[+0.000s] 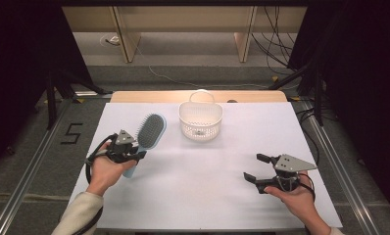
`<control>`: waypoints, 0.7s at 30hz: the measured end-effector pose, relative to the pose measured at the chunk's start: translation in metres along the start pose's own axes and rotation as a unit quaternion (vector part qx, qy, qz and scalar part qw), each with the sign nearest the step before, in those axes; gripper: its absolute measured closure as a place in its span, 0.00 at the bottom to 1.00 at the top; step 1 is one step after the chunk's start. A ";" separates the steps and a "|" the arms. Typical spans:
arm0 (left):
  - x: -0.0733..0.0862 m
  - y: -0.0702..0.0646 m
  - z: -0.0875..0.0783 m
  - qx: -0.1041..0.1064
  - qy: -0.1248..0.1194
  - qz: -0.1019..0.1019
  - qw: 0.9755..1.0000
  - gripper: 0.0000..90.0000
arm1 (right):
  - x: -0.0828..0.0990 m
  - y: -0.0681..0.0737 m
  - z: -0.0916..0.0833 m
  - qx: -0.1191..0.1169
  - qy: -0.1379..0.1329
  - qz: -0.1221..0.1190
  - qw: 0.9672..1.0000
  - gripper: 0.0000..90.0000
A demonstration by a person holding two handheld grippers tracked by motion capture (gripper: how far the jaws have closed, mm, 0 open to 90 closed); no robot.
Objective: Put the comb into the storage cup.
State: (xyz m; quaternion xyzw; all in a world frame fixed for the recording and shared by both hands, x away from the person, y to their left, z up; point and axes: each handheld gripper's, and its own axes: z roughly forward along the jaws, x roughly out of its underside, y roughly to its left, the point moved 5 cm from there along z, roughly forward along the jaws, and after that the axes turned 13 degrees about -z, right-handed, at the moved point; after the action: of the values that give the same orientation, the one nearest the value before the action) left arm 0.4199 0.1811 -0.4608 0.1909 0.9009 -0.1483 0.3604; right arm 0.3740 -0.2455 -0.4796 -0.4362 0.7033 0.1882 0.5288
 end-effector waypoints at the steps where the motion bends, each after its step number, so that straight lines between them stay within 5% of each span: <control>1: 0.000 0.000 0.000 0.000 -0.001 -0.001 1.000 0.78 | 0.000 0.000 0.000 0.000 0.000 0.000 1.000 0.19; 21: -0.005 0.001 -0.004 0.002 -0.030 -0.012 0.999 0.78 | 0.000 0.000 0.000 0.002 -0.002 0.002 1.000 0.18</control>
State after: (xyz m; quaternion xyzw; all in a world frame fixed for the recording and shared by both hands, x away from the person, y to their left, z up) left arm 0.4214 0.1817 -0.4548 0.1761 0.8918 -0.1605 0.3847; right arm 0.3742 -0.2461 -0.4794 -0.4336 0.7036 0.1884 0.5304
